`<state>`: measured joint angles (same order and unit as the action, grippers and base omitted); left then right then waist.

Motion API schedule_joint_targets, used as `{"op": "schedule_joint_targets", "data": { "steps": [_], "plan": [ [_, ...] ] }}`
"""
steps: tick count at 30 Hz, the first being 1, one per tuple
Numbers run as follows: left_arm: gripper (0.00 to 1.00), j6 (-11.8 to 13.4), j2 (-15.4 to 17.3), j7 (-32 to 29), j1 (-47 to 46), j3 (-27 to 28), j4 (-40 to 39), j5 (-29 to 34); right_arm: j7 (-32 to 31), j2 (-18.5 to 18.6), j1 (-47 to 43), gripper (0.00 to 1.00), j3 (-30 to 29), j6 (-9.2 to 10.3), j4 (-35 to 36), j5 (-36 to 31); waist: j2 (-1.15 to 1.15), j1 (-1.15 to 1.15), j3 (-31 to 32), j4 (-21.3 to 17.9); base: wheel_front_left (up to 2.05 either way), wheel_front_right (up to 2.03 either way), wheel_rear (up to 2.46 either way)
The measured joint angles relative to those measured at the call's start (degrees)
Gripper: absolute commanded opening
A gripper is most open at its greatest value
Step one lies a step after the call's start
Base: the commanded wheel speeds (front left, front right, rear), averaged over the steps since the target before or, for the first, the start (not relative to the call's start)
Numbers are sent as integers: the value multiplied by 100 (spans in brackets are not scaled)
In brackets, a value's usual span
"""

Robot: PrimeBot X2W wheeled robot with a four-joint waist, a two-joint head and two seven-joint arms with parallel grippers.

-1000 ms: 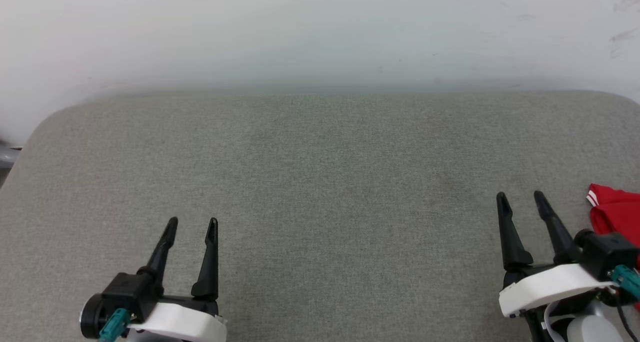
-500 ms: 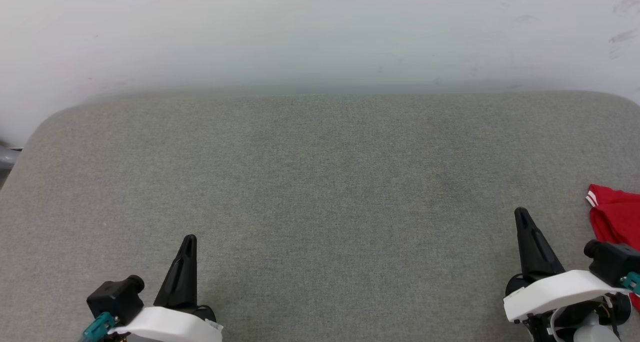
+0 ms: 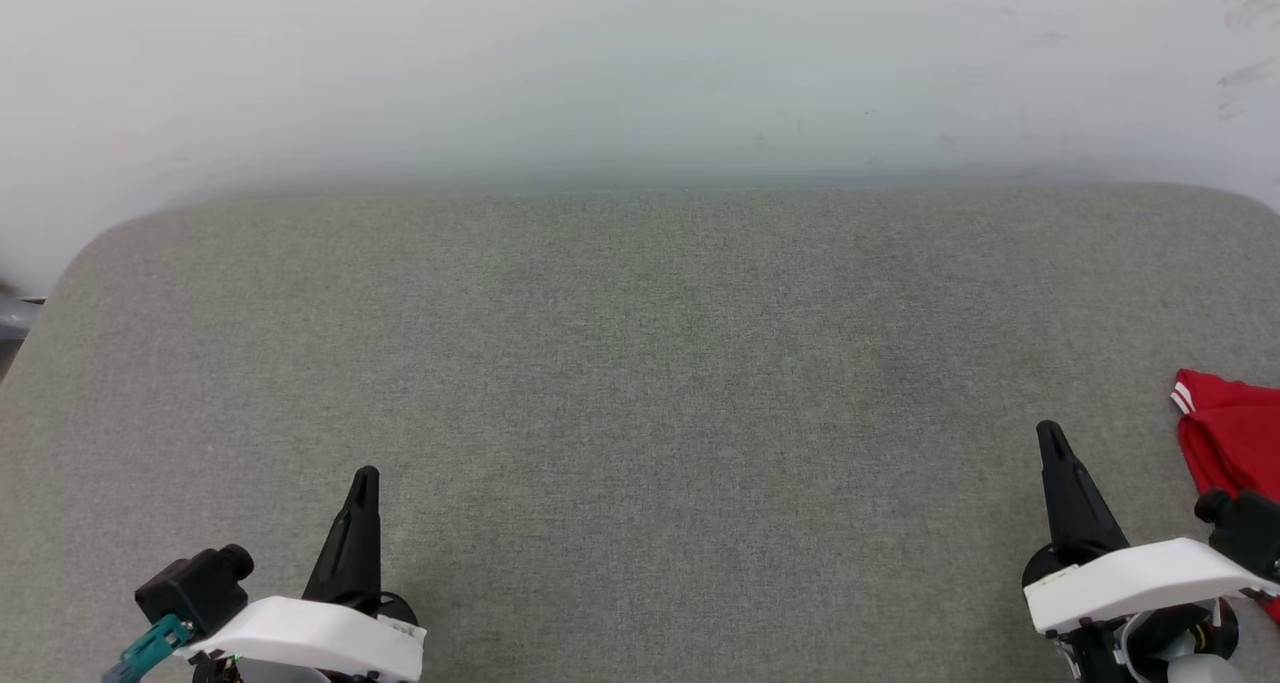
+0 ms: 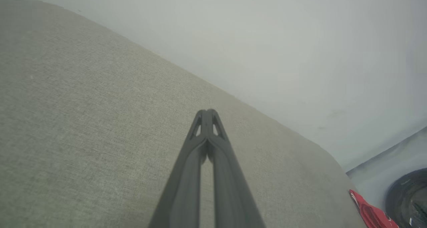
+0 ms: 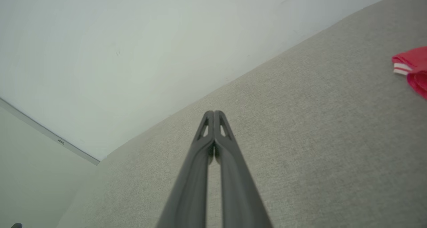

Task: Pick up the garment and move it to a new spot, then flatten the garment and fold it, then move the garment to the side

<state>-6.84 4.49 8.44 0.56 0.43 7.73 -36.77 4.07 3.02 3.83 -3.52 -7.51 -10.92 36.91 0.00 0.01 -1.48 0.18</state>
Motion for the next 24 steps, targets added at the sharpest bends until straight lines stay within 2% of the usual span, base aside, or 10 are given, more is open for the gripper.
{"op": "schedule_joint_targets", "data": {
  "steps": [24],
  "plan": [
    [0, -20, -38, -477, -207, 174, 203, -1842, -346, -1, 39, 0, -104, 0, -92, 1812, 0, 0, 31, -4, 0, 0, 0]
  ]
}}
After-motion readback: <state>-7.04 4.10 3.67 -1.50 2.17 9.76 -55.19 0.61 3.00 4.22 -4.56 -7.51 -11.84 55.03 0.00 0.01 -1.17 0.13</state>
